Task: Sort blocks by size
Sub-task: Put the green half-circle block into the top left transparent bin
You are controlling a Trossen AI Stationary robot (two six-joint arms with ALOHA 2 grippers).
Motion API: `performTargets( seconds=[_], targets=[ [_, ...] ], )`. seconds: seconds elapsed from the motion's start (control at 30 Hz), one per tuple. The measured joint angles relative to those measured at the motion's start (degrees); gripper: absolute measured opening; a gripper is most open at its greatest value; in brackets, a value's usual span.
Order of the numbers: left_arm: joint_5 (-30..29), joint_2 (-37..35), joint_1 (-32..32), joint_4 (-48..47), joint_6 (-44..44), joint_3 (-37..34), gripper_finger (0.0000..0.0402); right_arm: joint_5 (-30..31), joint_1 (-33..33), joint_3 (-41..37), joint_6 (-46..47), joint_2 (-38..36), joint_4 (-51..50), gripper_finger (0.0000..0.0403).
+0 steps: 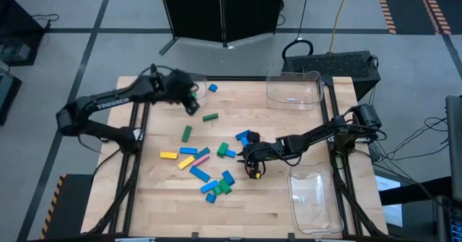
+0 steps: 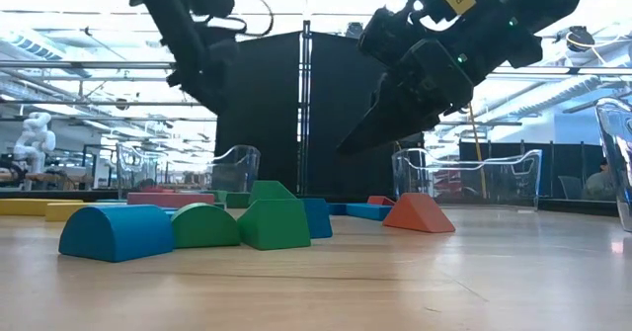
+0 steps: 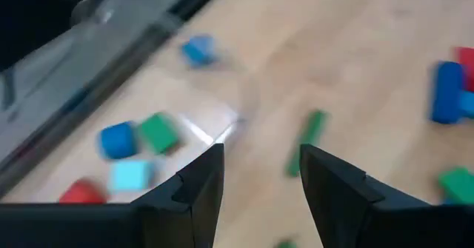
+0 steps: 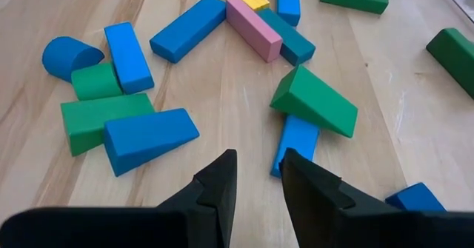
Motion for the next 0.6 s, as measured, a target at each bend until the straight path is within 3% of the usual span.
performTargets(
  seconds=[0.27, 0.6],
  targets=[
    [-2.9, 0.2, -15.2, 10.8, -5.1, -6.7, 0.0178, 0.0, 0.0, 0.0, 0.6, 0.0, -1.8, 0.0100],
    [-3.4, 1.8, -24.8, 21.4, -9.0, -13.2, 0.0178, 0.0, 0.0, 0.0, 0.9, 0.0, -1.5, 0.0100]
  ],
)
